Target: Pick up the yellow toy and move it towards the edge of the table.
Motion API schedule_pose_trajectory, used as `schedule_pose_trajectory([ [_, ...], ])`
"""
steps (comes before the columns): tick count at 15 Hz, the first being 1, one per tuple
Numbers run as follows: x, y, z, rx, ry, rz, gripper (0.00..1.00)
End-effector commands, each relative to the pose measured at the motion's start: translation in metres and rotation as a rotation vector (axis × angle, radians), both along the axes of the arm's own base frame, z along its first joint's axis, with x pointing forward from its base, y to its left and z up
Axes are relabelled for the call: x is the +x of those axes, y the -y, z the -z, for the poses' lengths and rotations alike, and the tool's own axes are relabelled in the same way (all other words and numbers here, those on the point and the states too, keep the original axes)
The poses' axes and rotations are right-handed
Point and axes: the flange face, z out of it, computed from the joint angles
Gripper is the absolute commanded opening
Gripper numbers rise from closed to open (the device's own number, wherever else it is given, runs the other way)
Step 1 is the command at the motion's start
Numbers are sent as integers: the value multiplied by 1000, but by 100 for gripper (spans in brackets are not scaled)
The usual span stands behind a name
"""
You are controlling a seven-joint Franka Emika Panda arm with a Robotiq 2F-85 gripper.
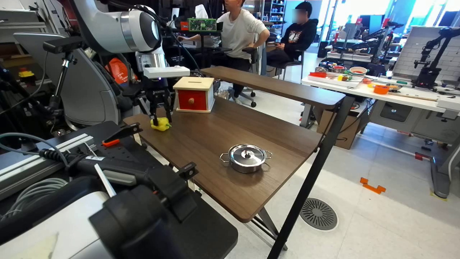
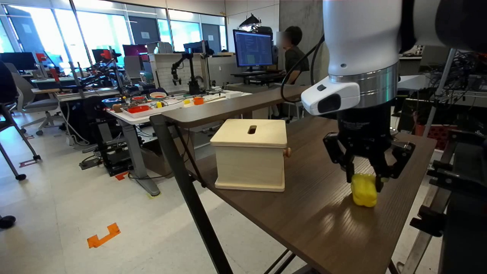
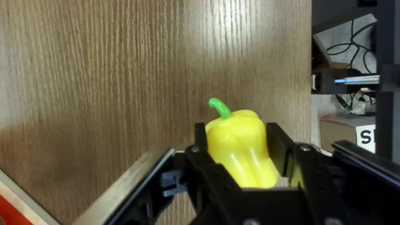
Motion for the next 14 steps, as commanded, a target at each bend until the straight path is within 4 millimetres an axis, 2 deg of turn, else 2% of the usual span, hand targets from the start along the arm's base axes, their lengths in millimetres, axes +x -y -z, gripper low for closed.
schedule_pose_trajectory([
  [1, 11, -3, 3, -3, 33, 26, 75],
  [2, 13, -2, 2, 5, 30, 40, 77],
  [5, 18, -1, -7, 16, 33, 69, 100],
  [7, 18, 1, -20, 37, 27, 80, 100],
  [8, 17, 2, -35, 70, 22, 90, 100],
  [11, 11, 7, -61, 170, -42, 109, 100],
  [12, 11, 10, -66, 192, -62, 124, 100],
  [13, 20, 1, -48, 159, -28, 120, 100],
  [14, 19, 4, -55, 174, -39, 124, 100],
])
